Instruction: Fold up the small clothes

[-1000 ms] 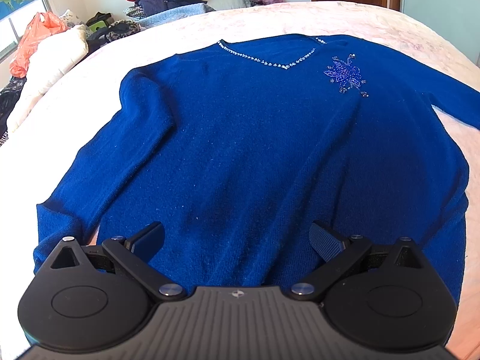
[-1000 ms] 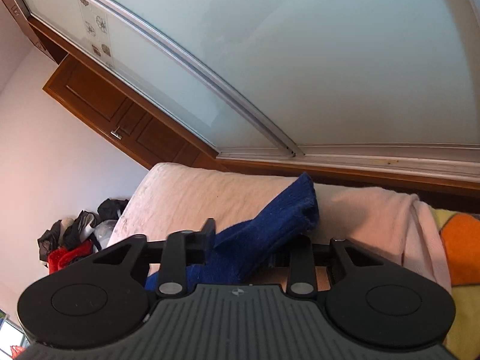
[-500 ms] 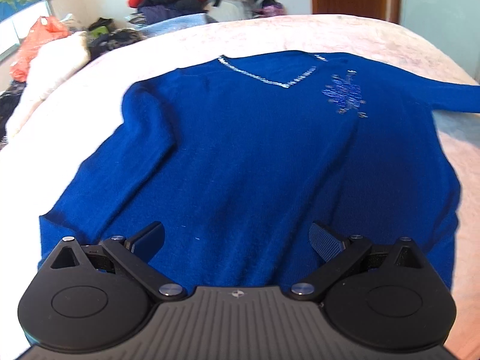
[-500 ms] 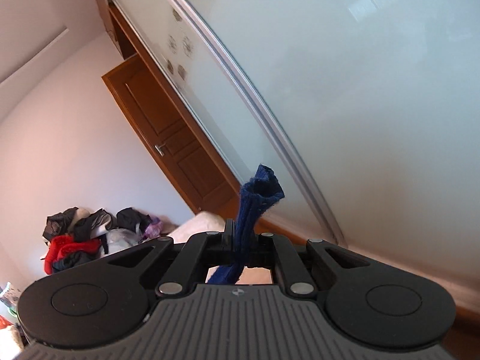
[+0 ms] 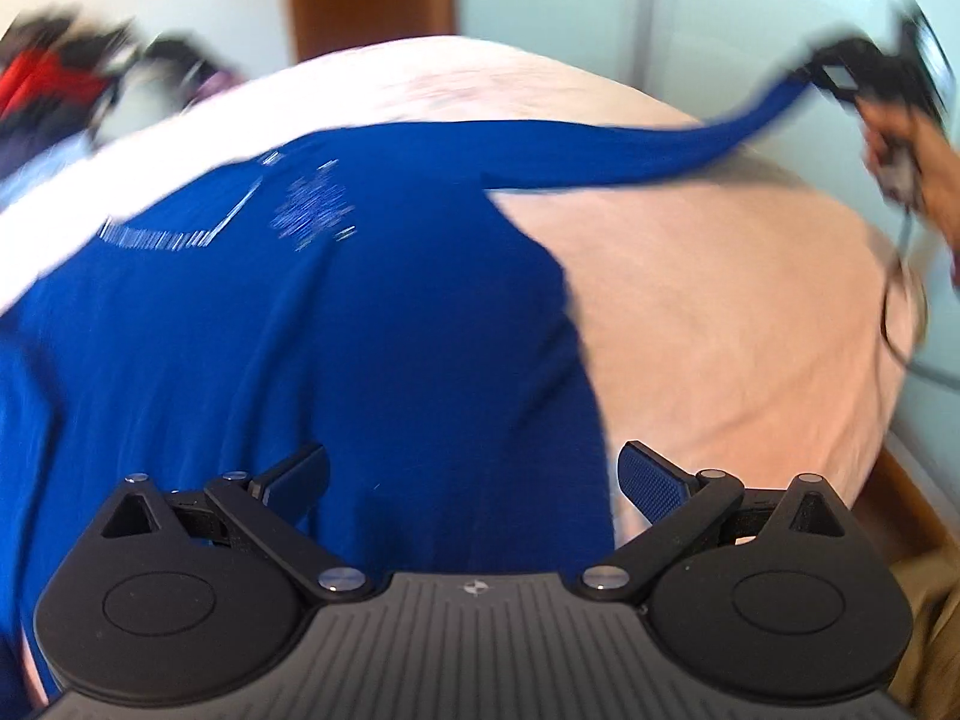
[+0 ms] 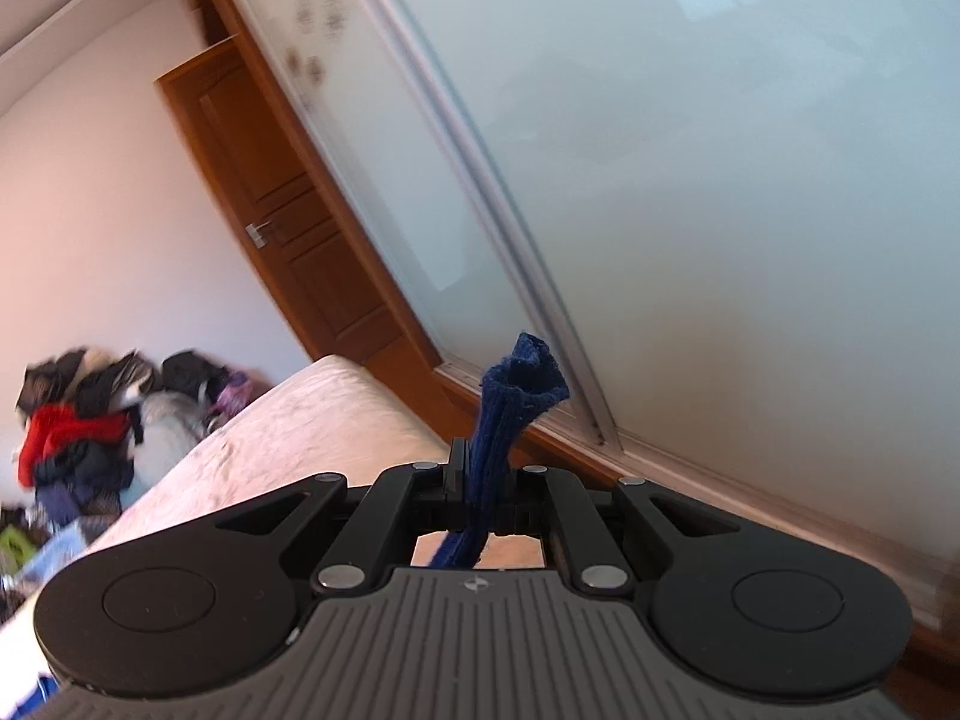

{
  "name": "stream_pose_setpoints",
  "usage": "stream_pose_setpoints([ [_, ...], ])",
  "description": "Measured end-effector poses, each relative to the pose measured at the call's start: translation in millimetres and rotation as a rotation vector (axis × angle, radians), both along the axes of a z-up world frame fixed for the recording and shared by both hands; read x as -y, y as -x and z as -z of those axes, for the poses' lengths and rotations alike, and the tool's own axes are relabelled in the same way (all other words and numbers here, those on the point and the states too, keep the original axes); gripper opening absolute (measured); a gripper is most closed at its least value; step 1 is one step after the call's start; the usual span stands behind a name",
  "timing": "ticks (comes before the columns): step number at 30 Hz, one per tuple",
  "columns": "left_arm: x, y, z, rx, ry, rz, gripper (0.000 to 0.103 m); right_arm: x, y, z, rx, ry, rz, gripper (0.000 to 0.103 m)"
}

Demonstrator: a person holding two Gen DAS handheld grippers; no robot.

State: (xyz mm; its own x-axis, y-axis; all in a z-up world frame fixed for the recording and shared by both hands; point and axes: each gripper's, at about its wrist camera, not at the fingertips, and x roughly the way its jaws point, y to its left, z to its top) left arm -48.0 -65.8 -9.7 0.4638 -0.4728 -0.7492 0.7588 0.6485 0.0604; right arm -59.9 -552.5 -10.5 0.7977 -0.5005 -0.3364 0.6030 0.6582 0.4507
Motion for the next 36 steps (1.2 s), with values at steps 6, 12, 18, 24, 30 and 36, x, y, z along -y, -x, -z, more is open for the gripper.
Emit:
stream_pose_setpoints([
  [6,8,-2,14,-0.053,-0.094,0.091,0.028,-18,7,-11,0.001,0.035,-0.069,0.011],
  [12,12,4,6,-0.139,-0.043,0.088,0.006,-22,13,-23,0.030,0.052,-0.107,0.011],
  [18,58,19,4,-0.193,-0.046,0.213,0.005,-16,15,-49,0.058,0.117,-0.088,0.011],
  [24,93,37,10,-0.168,-0.090,0.291,0.005,-3,16,-81,0.067,0.222,-0.049,0.011],
  [30,100,39,10,-0.187,-0.063,0.273,0.005,10,19,-70,0.067,0.199,0.011,0.010],
  [36,110,29,17,-0.239,-0.018,0.264,0.005,25,12,-81,0.045,0.231,0.049,0.010],
])
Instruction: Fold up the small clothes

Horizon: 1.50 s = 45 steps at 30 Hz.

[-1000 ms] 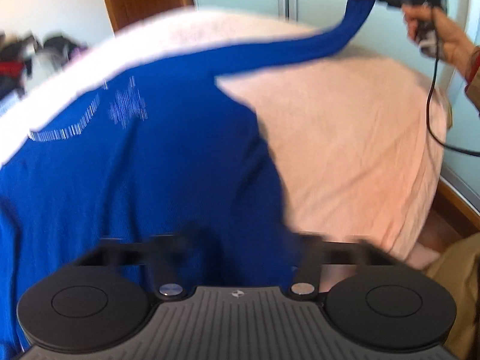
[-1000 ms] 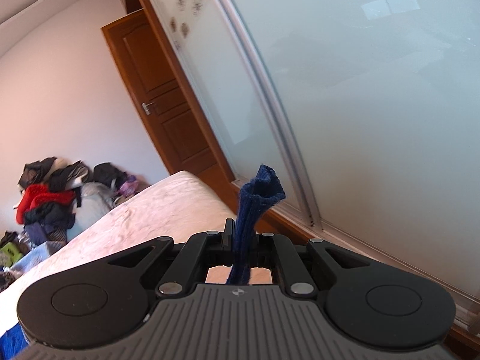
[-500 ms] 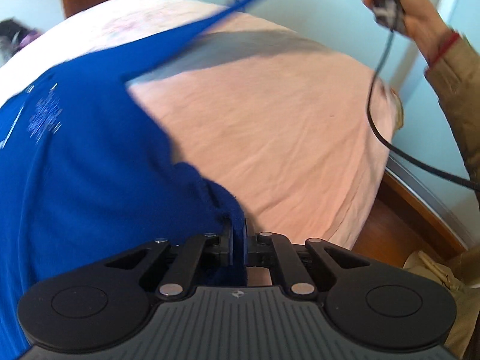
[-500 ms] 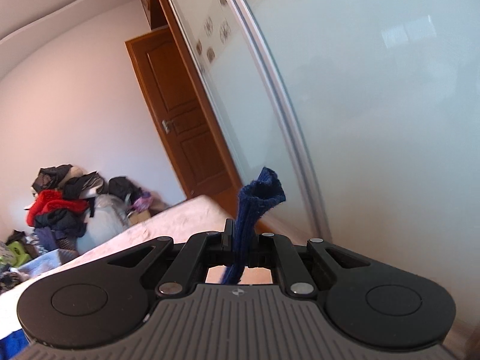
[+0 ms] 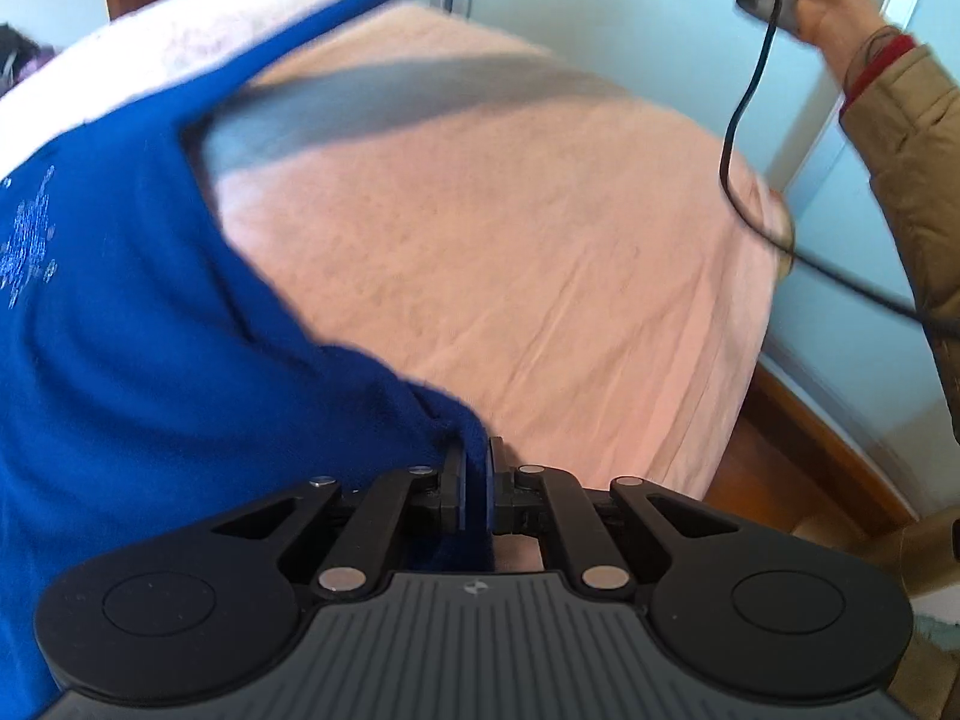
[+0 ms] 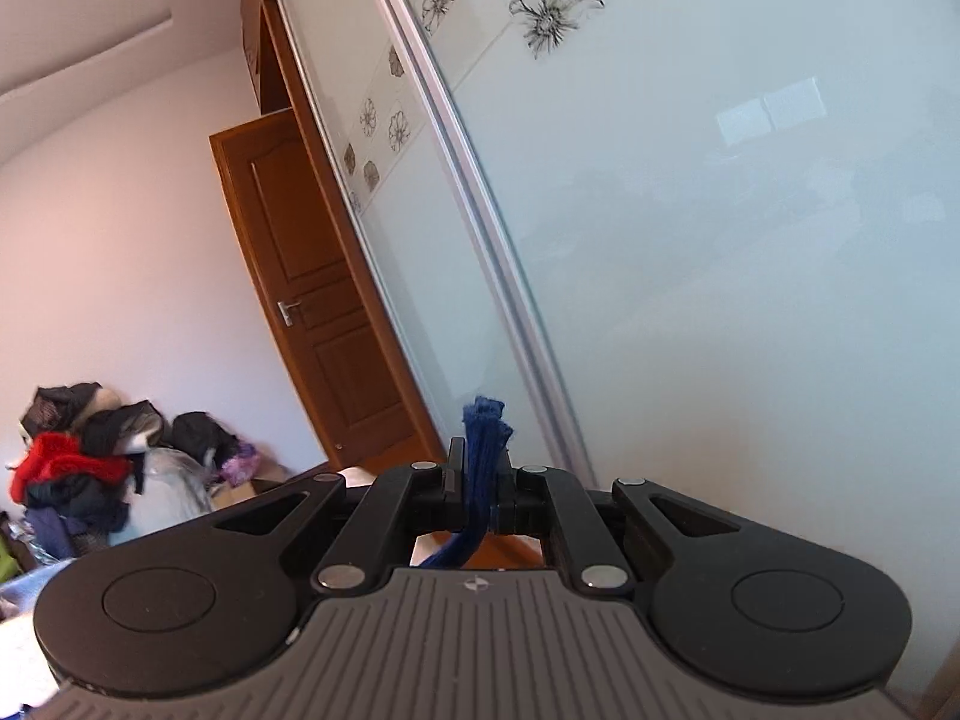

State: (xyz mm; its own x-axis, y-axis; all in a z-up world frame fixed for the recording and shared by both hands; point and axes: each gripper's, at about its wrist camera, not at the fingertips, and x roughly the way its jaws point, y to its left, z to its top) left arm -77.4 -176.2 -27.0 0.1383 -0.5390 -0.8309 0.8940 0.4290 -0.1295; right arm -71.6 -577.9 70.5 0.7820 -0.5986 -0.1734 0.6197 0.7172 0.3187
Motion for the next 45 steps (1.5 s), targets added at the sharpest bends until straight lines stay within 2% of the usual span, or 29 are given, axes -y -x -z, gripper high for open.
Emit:
stream_pose_setpoints([
  [2,1,-1,2,-0.008,0.004,-0.014,0.005,-6,-10,9,-0.058,0.022,-0.006,0.010],
  [5,-1,0,-1,-0.012,0.009,-0.029,0.006,-10,-13,20,-0.057,-0.003,-0.015,0.010],
  [8,-11,3,-14,0.012,0.056,-0.027,0.007,-8,-17,26,-0.073,-0.022,-0.012,0.010],
  [9,-15,1,-19,-0.021,0.088,-0.020,0.008,-7,-18,28,-0.080,-0.024,-0.011,0.010],
  [11,-25,-8,-33,-0.142,0.185,0.028,0.009,-7,-16,29,-0.084,-0.022,-0.003,0.010],
  [12,-29,-12,-41,-0.164,0.214,0.034,0.009,-8,-15,29,-0.084,-0.023,0.000,0.010],
  [14,-43,-21,-57,-0.124,0.218,-0.021,0.010,-8,-14,30,-0.090,-0.026,-0.001,0.010],
  [16,-68,-38,-67,-0.064,0.210,-0.131,0.011,-9,-11,31,-0.094,-0.028,-0.005,0.010],
  [18,-92,-51,-70,0.031,0.160,-0.245,0.011,-8,-10,30,-0.094,-0.031,-0.012,0.010],
  [20,-107,-53,-63,0.158,0.046,-0.271,0.011,-8,-8,31,-0.097,-0.036,-0.014,0.010],
  [22,-109,-46,-47,0.227,-0.068,-0.208,0.011,-5,-9,30,-0.087,-0.059,-0.027,0.010],
  [26,-87,-16,-10,0.290,-0.185,-0.043,0.011,-11,-11,29,-0.088,-0.061,-0.040,0.010],
  [29,-67,13,2,0.226,-0.119,0.107,0.009,-16,-13,28,-0.082,-0.073,-0.065,0.010],
  [32,-42,26,0,0.250,-0.085,0.163,0.008,-25,-15,21,-0.090,-0.057,-0.095,0.010],
  [34,-29,15,-2,0.045,-0.019,0.217,0.008,-33,-16,11,-0.078,-0.029,-0.119,0.010],
  [35,-23,12,-3,-0.014,-0.001,0.231,0.008,-37,-16,5,-0.067,-0.016,-0.130,0.010],
  [36,-20,12,-6,-0.036,0.011,0.244,0.008,-40,-17,-1,-0.055,-0.005,-0.138,0.010],
  [39,-27,9,-21,0.017,0.069,0.223,0.010,-44,-19,-16,-0.034,0.021,-0.147,0.010],
  [42,-41,-9,-22,0.086,0.052,0.102,0.011,-41,-21,-24,-0.025,0.031,-0.137,0.010],
  [43,-38,-15,-16,0.063,0.037,0.089,0.011,-40,-22,-25,-0.022,0.029,-0.131,0.010],
  [45,-31,-14,-4,0.007,0.002,0.123,0.011,-35,-23,-24,-0.010,0.006,-0.115,0.010],
])
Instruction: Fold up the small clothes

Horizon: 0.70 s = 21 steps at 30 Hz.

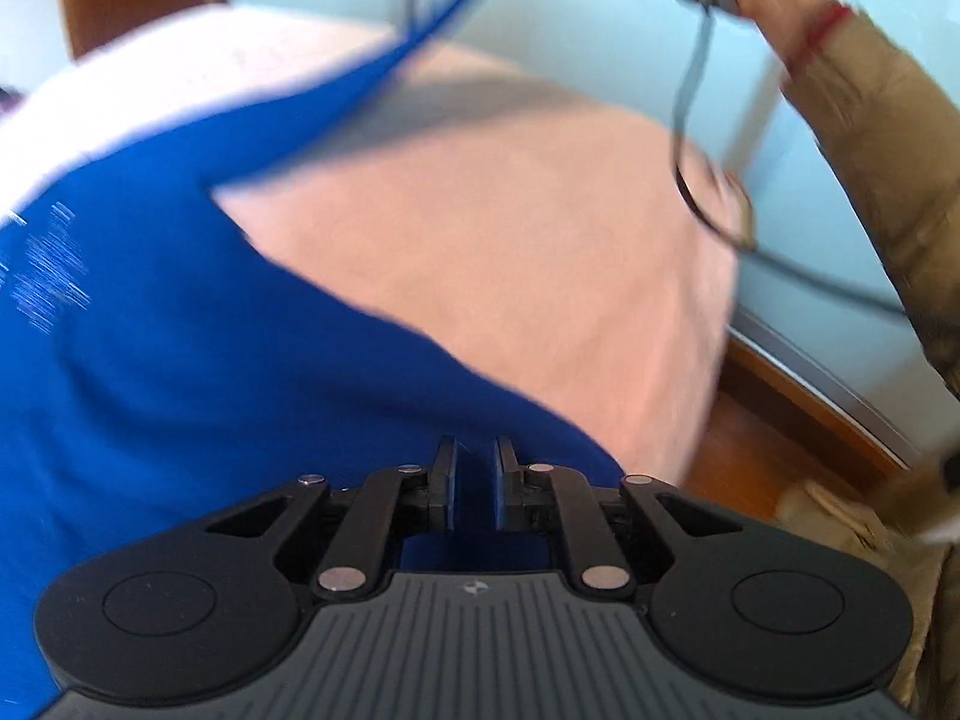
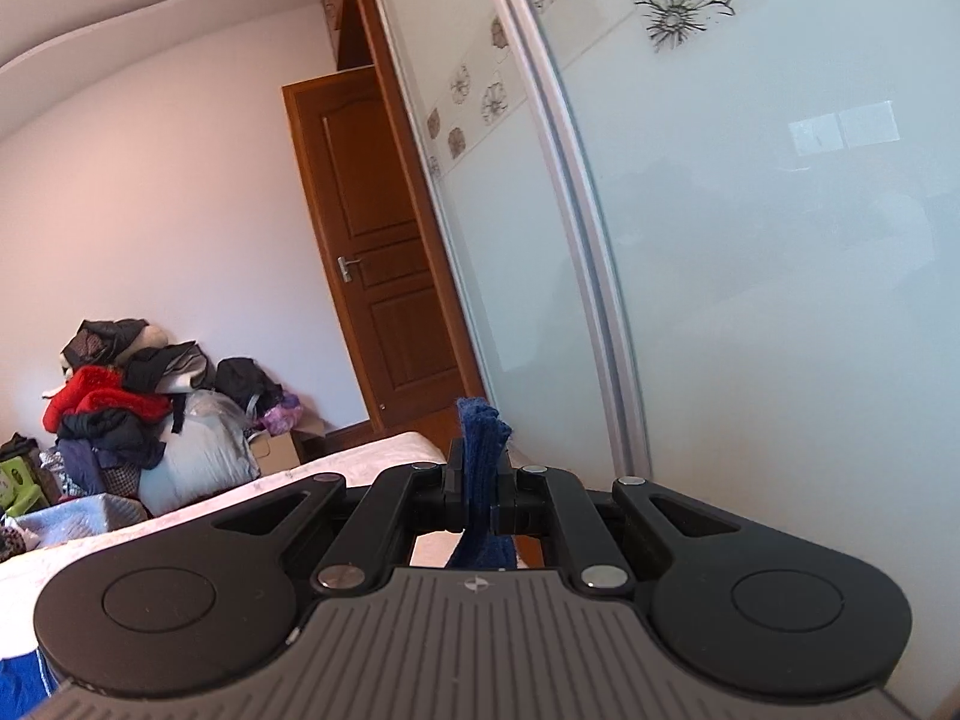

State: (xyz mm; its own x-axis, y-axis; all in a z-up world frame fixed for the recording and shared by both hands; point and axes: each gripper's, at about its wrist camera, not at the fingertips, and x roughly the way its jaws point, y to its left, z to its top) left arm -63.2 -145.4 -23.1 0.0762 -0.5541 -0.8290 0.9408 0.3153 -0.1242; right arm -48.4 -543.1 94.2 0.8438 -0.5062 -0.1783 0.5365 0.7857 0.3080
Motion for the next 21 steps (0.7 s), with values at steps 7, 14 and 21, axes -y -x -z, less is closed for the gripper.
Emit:
stream_pose_setpoints([
  [7,-53,-72,-29,0.222,0.016,-0.370,0.011,0,-12,12,0.011,-0.054,-0.006,0.010],
  [14,-149,-209,-9,0.325,-0.138,-0.861,0.011,-40,-51,12,0.018,-0.041,-0.122,0.010],
  [21,-213,-239,10,0.420,-0.275,-1.015,0.011,-80,-93,6,-0.001,-0.032,-0.235,0.011],
])
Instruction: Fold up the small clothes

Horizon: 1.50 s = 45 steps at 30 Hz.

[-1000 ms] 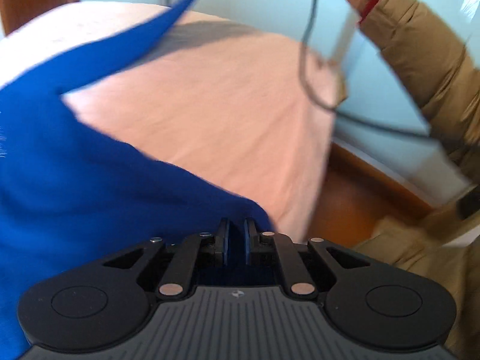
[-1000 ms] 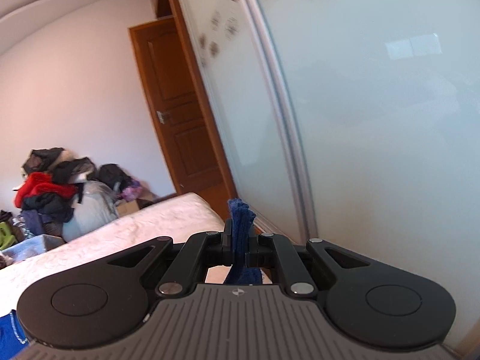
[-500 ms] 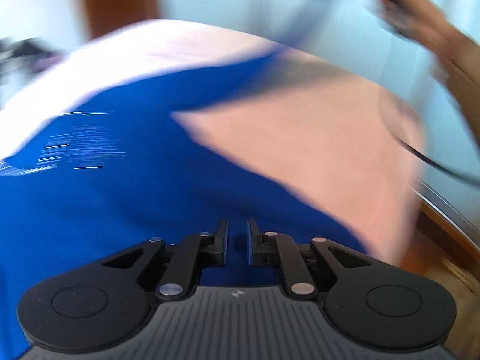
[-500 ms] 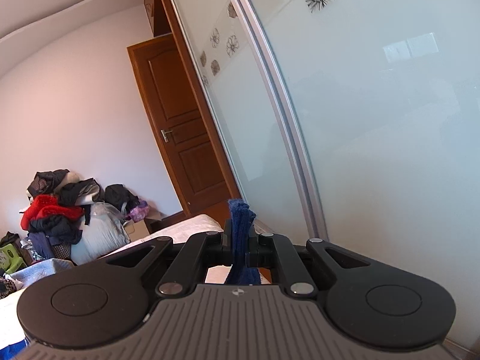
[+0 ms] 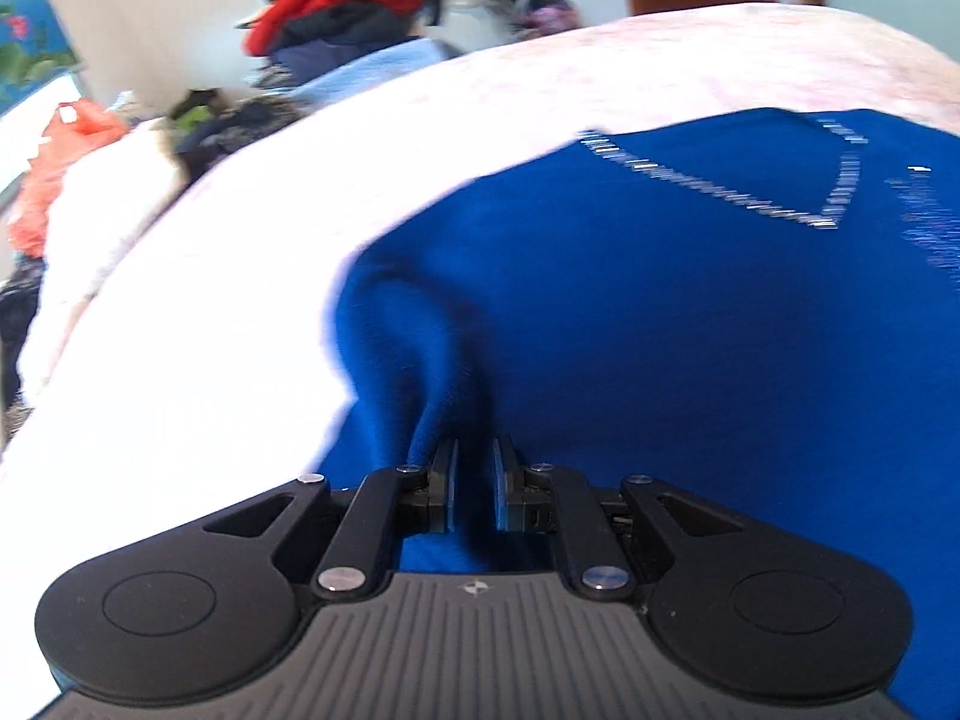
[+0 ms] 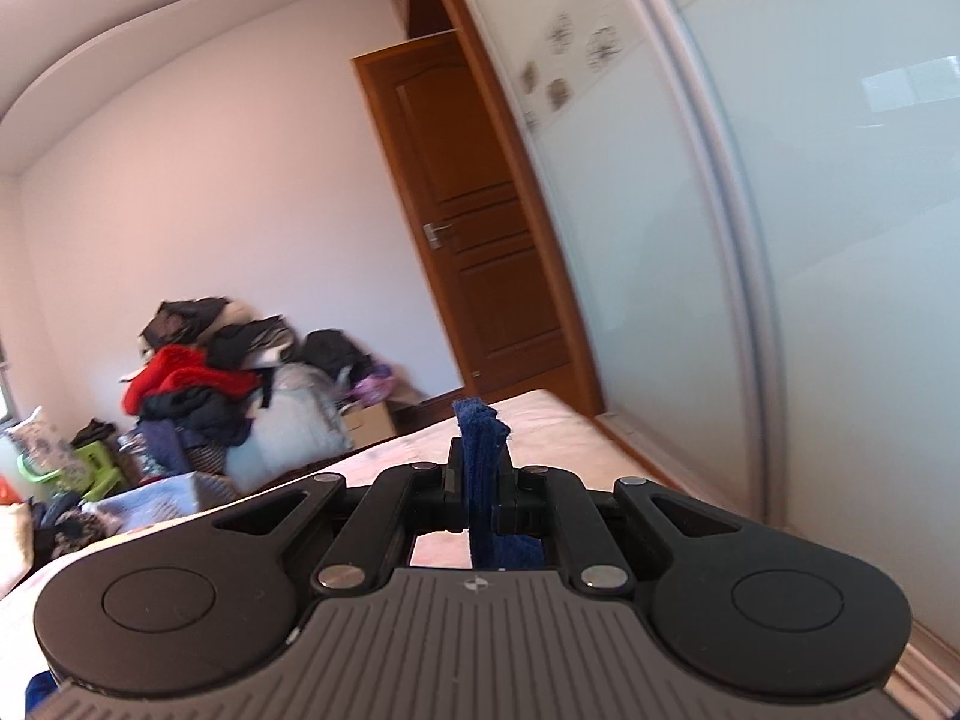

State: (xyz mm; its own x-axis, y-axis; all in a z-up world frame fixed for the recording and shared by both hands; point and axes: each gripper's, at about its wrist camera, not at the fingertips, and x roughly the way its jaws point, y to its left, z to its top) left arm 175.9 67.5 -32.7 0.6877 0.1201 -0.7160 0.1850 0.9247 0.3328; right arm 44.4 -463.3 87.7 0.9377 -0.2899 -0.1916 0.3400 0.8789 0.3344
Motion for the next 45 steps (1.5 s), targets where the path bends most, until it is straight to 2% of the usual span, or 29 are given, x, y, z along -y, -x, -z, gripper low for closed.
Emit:
stream_pose_setpoints([
  [3,-25,-8,-3,-0.002,-0.059,-0.134,0.011,-26,-20,1,-0.013,0.014,-0.075,0.011],
  [5,-32,-5,-10,-0.021,0.012,-0.174,0.011,-47,-35,4,-0.028,0.033,-0.133,0.011],
  [9,-10,13,-25,-0.012,0.058,-0.169,0.011,-86,-65,11,-0.062,0.085,-0.224,0.011],
  [11,13,29,-30,0.001,0.100,-0.117,0.015,-97,-76,14,-0.073,0.090,-0.237,0.011],
  [13,34,33,-30,-0.012,0.145,-0.073,0.035,-100,-84,17,-0.081,0.074,-0.238,0.011],
  [14,47,36,-24,-0.011,0.159,-0.053,0.041,-103,-83,21,-0.084,0.069,-0.229,0.011],
  [15,55,39,-24,-0.001,0.168,-0.036,0.054,-106,-85,21,-0.086,0.069,-0.223,0.011],
  [16,59,44,-23,0.017,0.167,-0.027,0.062,-109,-88,21,-0.087,0.071,-0.221,0.011],
  [20,67,55,-20,0.088,0.093,-0.024,0.063,-138,-106,26,-0.108,0.116,-0.262,0.011],
  [25,58,51,-9,0.060,0.105,-0.051,0.063,-189,-139,33,-0.141,0.157,-0.362,0.011],
  [29,49,55,-8,0.082,0.077,-0.084,0.063,-224,-160,37,-0.169,0.176,-0.432,0.011],
  [41,21,53,-6,0.054,0.099,-0.146,0.064,-293,-195,41,-0.220,0.219,-0.559,0.011],
  [45,10,59,-11,0.038,0.140,-0.178,0.064,-314,-208,47,-0.229,0.231,-0.596,0.011],
])
